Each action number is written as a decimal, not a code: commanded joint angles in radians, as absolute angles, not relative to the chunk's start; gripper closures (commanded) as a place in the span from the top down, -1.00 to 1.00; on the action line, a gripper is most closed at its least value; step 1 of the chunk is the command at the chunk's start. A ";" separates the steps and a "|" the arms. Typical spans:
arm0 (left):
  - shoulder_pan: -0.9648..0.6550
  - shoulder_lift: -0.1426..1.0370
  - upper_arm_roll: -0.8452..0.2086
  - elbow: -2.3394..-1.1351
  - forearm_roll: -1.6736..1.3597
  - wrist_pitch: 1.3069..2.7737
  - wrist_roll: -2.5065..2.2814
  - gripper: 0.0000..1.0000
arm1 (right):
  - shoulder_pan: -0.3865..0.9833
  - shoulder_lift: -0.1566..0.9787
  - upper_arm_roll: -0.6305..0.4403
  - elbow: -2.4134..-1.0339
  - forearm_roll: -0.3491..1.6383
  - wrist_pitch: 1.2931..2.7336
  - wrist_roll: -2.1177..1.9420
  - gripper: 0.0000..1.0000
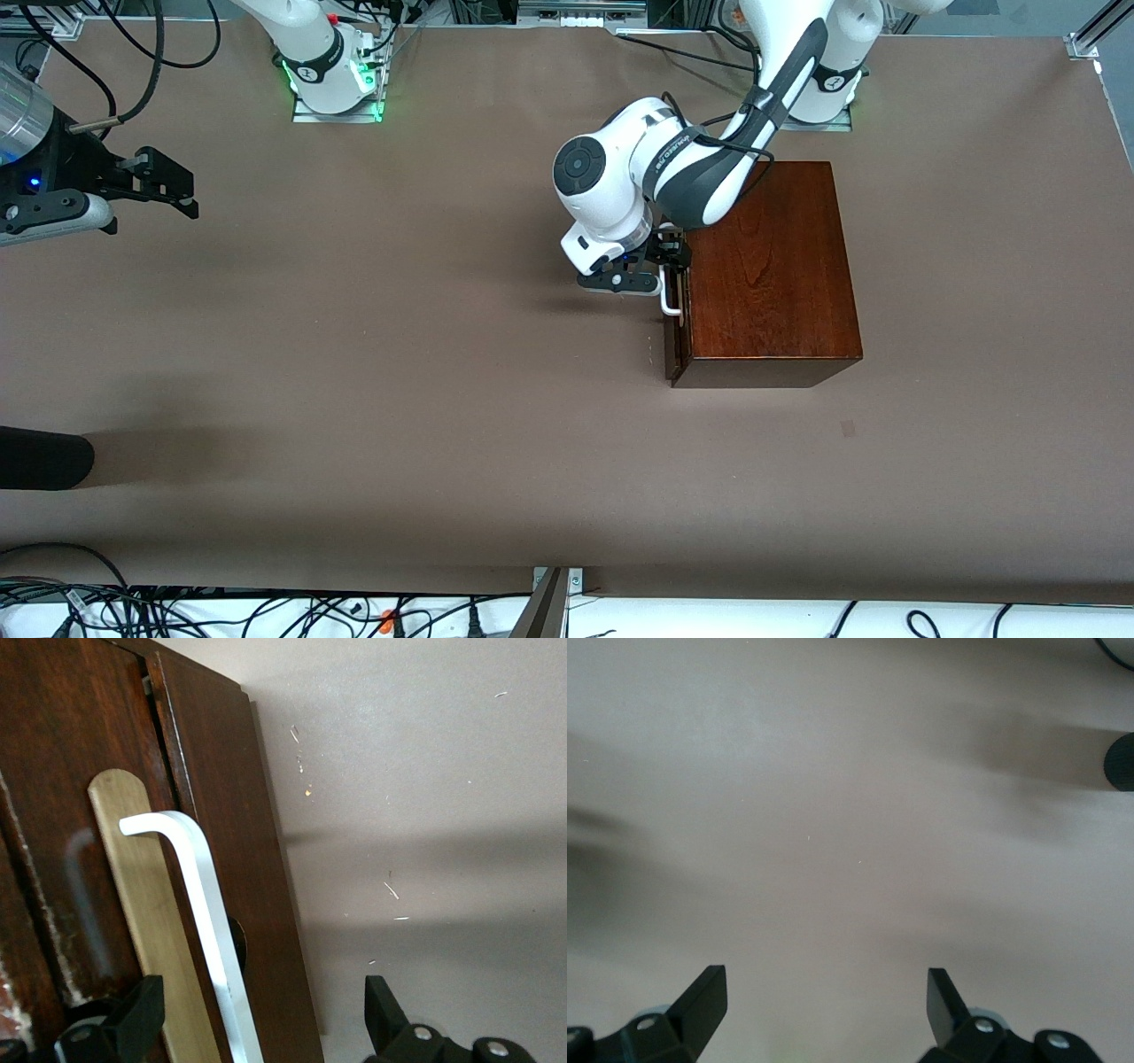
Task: Open drawer, take yellow block, close drawer
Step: 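Pull the drawer handle outward with the left gripper to open it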
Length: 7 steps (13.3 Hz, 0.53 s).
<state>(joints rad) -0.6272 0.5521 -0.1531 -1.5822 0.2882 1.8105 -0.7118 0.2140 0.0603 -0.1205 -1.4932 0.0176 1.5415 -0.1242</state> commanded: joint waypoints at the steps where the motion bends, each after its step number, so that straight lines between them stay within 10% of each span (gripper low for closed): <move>1: -0.634 0.563 -0.150 -1.583 0.321 1.818 -0.727 1.00 | 0.216 0.058 -0.121 -1.488 0.032 1.543 -0.127 1.00; 7: -0.664 0.609 -0.150 -1.582 0.357 1.850 -0.790 1.00 | 0.216 0.058 -0.121 -1.488 0.032 1.549 -0.127 1.00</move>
